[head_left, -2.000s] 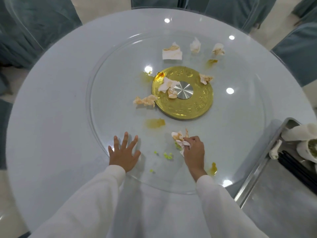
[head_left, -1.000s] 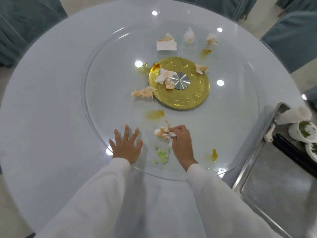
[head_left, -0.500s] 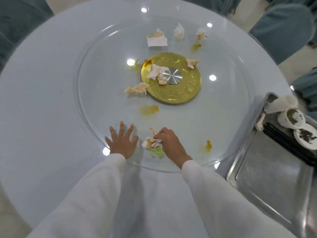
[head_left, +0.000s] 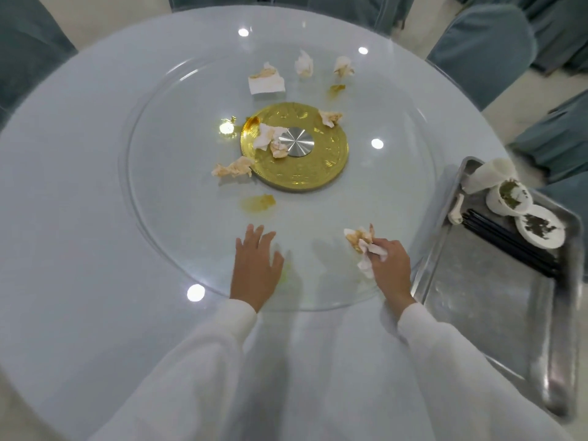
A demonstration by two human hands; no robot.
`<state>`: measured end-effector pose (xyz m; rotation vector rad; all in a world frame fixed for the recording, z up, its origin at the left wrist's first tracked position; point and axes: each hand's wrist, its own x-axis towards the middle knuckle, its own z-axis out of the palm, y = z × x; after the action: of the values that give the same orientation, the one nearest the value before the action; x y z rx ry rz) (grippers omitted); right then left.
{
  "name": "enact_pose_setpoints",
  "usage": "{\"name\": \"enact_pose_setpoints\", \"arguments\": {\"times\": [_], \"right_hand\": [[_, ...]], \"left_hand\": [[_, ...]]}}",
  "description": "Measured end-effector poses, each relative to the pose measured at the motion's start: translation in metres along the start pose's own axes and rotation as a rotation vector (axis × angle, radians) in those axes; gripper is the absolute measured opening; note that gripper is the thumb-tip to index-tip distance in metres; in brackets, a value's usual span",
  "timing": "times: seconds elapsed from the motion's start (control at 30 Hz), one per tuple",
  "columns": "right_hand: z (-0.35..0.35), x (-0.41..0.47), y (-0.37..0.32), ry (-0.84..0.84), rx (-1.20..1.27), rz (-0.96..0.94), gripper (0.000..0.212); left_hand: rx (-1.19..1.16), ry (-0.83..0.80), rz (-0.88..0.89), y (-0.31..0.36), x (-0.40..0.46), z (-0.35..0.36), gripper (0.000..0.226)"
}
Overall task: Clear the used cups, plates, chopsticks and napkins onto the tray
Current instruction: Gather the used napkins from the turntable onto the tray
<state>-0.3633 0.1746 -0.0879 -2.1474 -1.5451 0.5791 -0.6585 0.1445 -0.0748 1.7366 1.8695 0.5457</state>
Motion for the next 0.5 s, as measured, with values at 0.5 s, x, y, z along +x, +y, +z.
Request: {"name": "enact_pose_setpoints", "arguments": {"times": [0.5], "right_hand": [[0.035,-0.083,0.011,-0.128,-0.029,-0.216,0.025]], "left_hand": [[0.736,-0.515,0.114,0.071,-0.067,0.075,0.070]]}}
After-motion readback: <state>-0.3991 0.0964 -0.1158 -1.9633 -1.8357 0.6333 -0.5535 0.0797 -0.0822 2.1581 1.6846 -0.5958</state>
